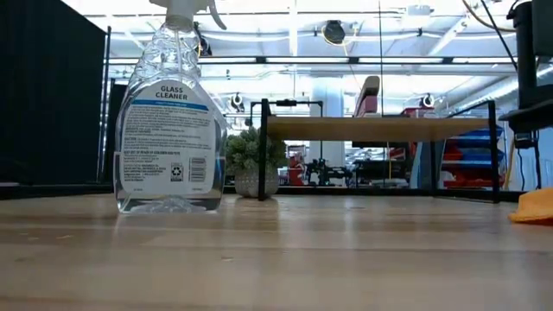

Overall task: Apply microfiber cloth
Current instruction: Spray the tablet with the bottle cleaner

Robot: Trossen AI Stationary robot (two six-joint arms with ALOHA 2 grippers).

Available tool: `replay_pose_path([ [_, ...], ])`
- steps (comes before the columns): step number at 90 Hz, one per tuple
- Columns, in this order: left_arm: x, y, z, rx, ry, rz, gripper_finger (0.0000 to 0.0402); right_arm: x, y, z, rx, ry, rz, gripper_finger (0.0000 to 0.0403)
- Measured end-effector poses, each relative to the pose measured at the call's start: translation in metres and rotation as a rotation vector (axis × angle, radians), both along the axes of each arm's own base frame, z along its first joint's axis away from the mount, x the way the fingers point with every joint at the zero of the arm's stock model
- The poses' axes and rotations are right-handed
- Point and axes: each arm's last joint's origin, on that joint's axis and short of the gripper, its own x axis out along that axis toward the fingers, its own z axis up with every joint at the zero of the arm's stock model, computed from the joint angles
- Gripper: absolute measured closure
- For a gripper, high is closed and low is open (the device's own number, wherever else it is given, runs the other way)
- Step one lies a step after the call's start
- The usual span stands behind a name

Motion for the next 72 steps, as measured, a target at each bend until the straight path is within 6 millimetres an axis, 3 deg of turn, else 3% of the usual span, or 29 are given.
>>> replay_pose_path([
  [18,-0.030,0.008,-0.007,0.061,0.016,0.167,0.0393,0.016,-0.025,-0.032,0.064,0.024,-0.032,0.0188],
  [39,-0.039,0.012,-0.023,0.091,0.081,0.216,0.0393,0.029,-0.039,-0.047,0.161,0.022,0.008,0.0188],
  [72,-0.046,0.007,-0.131,-0.008,0.146,0.333,0.0393,0.084,-0.078,-0.053,0.145,-0.037,0.032,0.0188],
])
